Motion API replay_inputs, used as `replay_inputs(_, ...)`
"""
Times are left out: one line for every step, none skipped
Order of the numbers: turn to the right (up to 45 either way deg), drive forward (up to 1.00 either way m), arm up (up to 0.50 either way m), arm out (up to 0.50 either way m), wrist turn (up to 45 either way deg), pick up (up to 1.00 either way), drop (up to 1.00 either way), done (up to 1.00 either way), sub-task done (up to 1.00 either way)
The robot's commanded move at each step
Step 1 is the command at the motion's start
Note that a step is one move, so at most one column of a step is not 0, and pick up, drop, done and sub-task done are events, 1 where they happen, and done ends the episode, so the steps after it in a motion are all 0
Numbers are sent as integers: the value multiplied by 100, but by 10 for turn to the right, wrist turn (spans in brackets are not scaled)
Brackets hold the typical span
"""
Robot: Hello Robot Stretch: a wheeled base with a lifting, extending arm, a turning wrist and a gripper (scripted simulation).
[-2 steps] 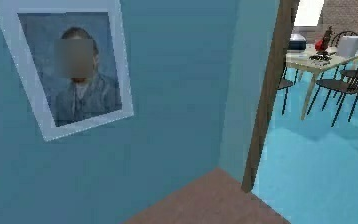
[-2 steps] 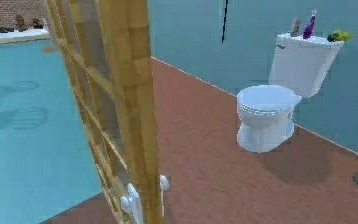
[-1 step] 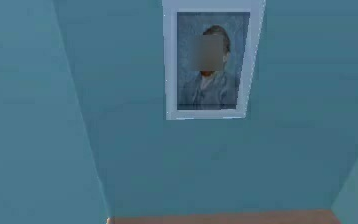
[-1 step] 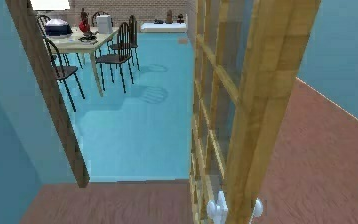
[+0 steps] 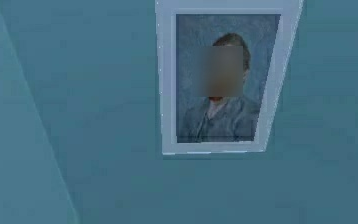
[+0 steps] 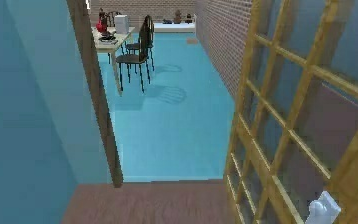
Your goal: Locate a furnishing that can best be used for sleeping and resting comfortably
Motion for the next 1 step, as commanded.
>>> replay_inputs(450, 0, 0, 0, 0, 0, 0, 0, 0)
